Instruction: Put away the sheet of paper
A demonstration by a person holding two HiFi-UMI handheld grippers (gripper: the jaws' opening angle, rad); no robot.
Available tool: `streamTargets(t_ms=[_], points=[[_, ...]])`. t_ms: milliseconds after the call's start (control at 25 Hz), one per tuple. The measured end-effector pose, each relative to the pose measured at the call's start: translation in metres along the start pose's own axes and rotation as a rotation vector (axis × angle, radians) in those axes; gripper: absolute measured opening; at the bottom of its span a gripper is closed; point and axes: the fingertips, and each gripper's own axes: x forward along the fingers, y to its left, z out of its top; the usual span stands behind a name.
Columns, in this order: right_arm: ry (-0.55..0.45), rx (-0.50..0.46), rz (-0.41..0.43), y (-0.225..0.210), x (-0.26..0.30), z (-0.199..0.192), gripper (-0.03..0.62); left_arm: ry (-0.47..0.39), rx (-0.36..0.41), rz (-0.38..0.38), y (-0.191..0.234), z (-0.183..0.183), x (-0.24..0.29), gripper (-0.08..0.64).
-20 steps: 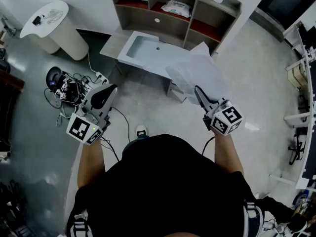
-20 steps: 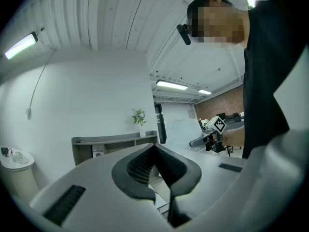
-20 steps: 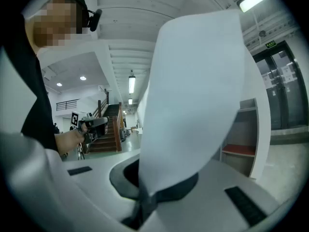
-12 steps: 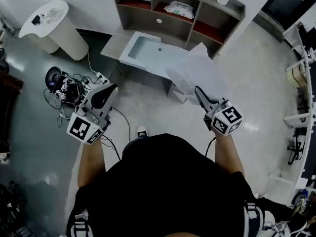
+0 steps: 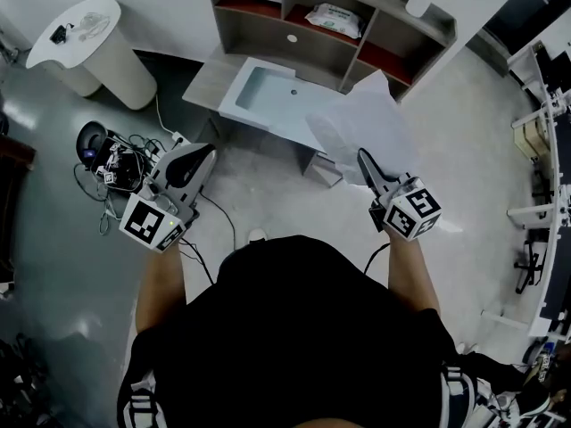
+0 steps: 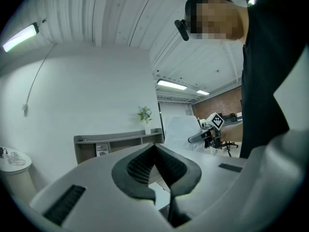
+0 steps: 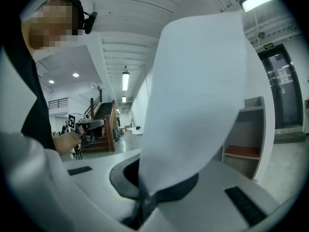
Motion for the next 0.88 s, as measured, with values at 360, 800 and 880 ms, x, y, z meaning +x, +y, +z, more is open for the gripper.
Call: streamTargets(t_ms=[360,800,880], points=[[0.005,-0.006,-0.037,0.014,0.052,0.008,0.014,-0.005,0.006,-0.036,0.056,-0.014,-0.010,0.021],[0.019,0.022,-0.081,0.029,0.105,0.011,0.014,0.024,0.021,-0.116,0.108,-0.033,-0.018,0.021],[0.024,0.019,-0.085,0.033,0.113,0.011,0.014,0.025,0.020,-0.122,0.116,-0.036,-0.021,0.021]])
